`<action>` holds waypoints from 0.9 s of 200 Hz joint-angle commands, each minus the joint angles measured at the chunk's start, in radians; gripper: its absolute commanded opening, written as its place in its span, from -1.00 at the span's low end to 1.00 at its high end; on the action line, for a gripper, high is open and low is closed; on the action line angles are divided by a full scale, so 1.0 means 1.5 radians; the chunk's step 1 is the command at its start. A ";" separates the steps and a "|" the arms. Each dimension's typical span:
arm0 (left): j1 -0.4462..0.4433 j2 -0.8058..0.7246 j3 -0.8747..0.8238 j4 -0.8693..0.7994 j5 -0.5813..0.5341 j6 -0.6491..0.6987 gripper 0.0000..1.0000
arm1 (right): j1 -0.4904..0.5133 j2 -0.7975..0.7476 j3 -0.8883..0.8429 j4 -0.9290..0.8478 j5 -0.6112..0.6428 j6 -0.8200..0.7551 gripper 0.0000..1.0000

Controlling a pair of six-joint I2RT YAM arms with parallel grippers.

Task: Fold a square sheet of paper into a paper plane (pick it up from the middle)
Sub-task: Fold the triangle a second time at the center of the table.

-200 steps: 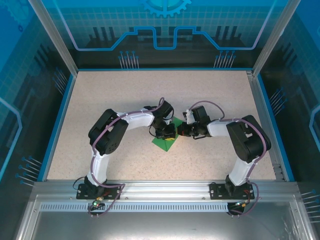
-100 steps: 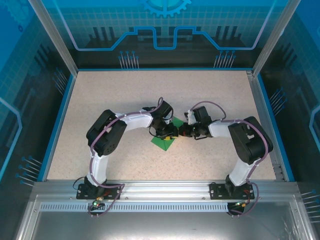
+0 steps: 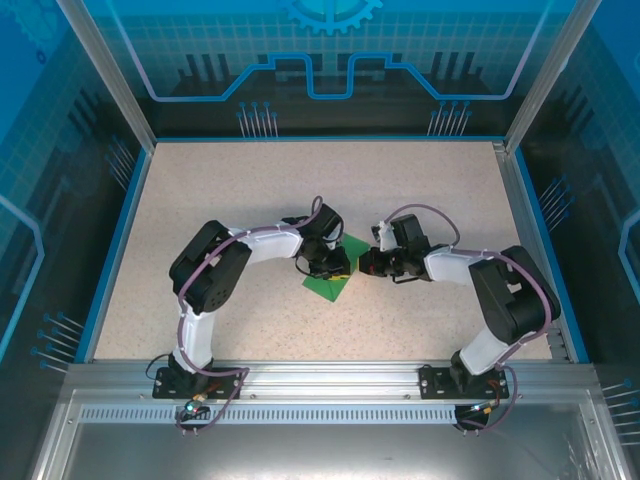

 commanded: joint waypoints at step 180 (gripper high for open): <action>0.025 -0.020 -0.076 0.107 0.050 -0.044 -0.32 | 0.061 0.008 -0.081 0.141 -0.051 0.134 -1.00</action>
